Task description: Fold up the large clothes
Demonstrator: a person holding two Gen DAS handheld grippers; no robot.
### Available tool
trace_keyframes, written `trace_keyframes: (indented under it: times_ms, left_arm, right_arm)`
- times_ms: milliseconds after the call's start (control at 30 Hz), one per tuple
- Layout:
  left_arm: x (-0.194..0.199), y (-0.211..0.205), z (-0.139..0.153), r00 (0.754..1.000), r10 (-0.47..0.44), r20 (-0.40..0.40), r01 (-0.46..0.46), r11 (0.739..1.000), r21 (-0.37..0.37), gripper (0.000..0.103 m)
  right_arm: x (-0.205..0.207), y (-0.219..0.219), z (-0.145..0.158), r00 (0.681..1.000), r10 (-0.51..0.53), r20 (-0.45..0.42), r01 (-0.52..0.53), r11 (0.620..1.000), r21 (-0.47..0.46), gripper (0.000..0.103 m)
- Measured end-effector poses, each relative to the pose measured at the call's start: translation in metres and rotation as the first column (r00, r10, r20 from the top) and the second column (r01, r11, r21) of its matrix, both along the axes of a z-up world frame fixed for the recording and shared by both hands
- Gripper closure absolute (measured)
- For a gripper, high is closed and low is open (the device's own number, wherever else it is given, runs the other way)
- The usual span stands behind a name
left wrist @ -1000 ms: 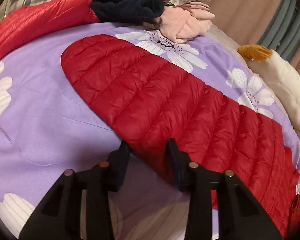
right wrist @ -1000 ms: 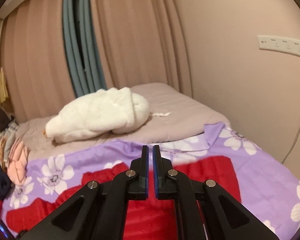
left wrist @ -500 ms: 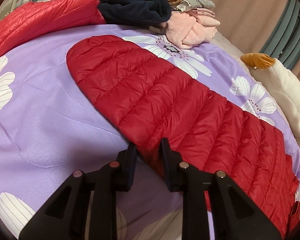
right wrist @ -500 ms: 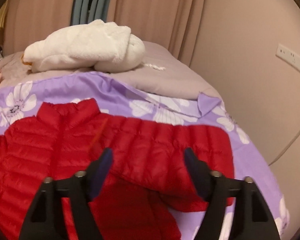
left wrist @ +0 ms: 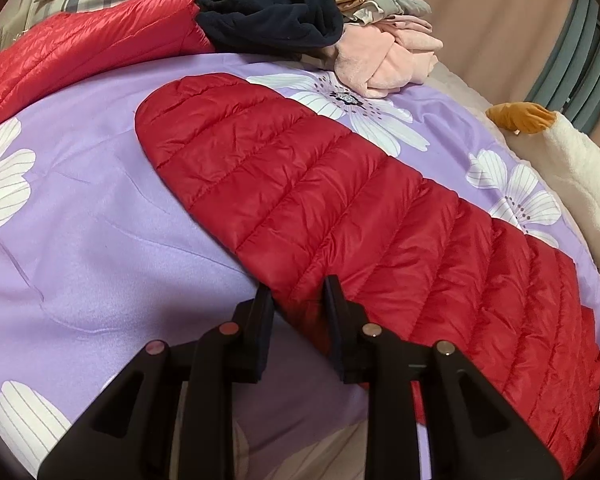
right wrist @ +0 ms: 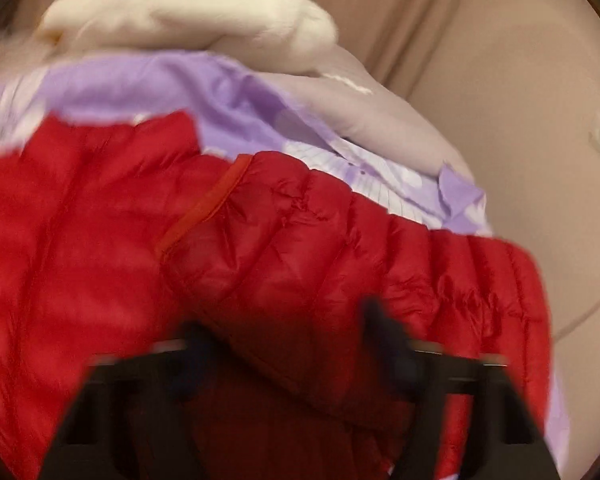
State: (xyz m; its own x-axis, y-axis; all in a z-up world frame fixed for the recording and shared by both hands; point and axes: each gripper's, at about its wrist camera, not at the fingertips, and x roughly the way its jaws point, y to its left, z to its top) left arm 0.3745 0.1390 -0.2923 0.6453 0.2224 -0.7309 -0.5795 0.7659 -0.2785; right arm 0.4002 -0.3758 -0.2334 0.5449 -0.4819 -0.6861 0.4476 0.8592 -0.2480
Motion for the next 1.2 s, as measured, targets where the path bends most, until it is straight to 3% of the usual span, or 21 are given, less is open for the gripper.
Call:
trace_keyframes:
  times_ms: [133,200,300,433,500,600,700,767,833,967,1033,1167,1200]
  left_arm:
    - [0.000,0.000,0.000,1.000,0.004,0.003,-0.004,1.000,0.001,0.077]
    - [-0.001,0.000,-0.001,1.000,0.006,0.006,-0.006,1.000,-0.001,0.077]
    - [-0.001,0.000,-0.001,1.000,0.007,0.008,-0.007,1.000,-0.003,0.077]
    - [-0.002,0.002,-0.001,1.000,0.011,0.018,-0.010,1.000,-0.019,0.077]
    - [-0.002,0.002,-0.001,1.000,0.011,0.020,-0.010,1.000,-0.021,0.077]
    - [-0.003,0.002,-0.001,1.000,0.012,0.021,-0.011,1.000,-0.022,0.077]
    - [-0.004,0.004,-0.002,0.999,0.014,0.031,-0.013,0.999,-0.036,0.077]
    - [-0.004,0.005,-0.002,0.999,0.017,0.040,-0.015,0.999,-0.049,0.077]
    - [-0.004,0.004,-0.002,0.999,0.017,0.040,-0.015,0.999,-0.047,0.076]
    - [-0.003,0.002,-0.001,0.999,0.016,0.031,-0.015,0.999,-0.034,0.076]
    - [-0.003,0.003,-0.002,0.999,0.016,0.033,-0.015,0.999,-0.036,0.076]
    - [-0.004,0.003,-0.002,0.999,0.016,0.032,-0.015,0.999,-0.034,0.076]
    - [-0.004,0.003,-0.002,0.999,0.016,0.031,-0.015,0.999,-0.033,0.076]
  right_arm:
    - [-0.011,-0.010,0.025,0.990,-0.082,0.119,0.057,0.978,0.199,0.092]
    - [-0.012,0.007,0.038,0.988,-0.066,0.137,0.039,0.980,0.193,0.093]
    - [-0.009,0.050,0.060,0.981,0.027,0.192,-0.066,0.978,0.198,0.093]
    - [-0.007,0.117,0.087,0.945,0.142,0.294,-0.240,0.913,0.329,0.093]
    - [-0.006,0.153,0.093,0.923,0.212,0.323,-0.322,0.884,0.340,0.093]
    - [-0.001,0.207,0.086,0.917,0.270,0.295,-0.368,0.859,0.357,0.093]
    - [0.009,0.240,0.061,0.924,0.319,0.212,-0.380,0.832,0.405,0.092]
    - [0.012,0.249,0.049,0.917,0.361,0.172,-0.400,0.827,0.396,0.082]
    - [0.014,0.249,0.049,0.910,0.383,0.158,-0.414,0.829,0.376,0.064]
    - [0.004,0.228,0.068,0.901,0.374,0.219,-0.432,0.818,0.379,0.044]
    - [-0.004,0.219,0.083,0.886,0.383,0.261,-0.458,0.811,0.365,0.026]
    - [-0.025,0.199,0.114,0.861,0.379,0.338,-0.487,0.807,0.335,0.022]
    - [-0.030,0.194,0.120,0.855,0.382,0.350,-0.496,0.800,0.337,0.016]
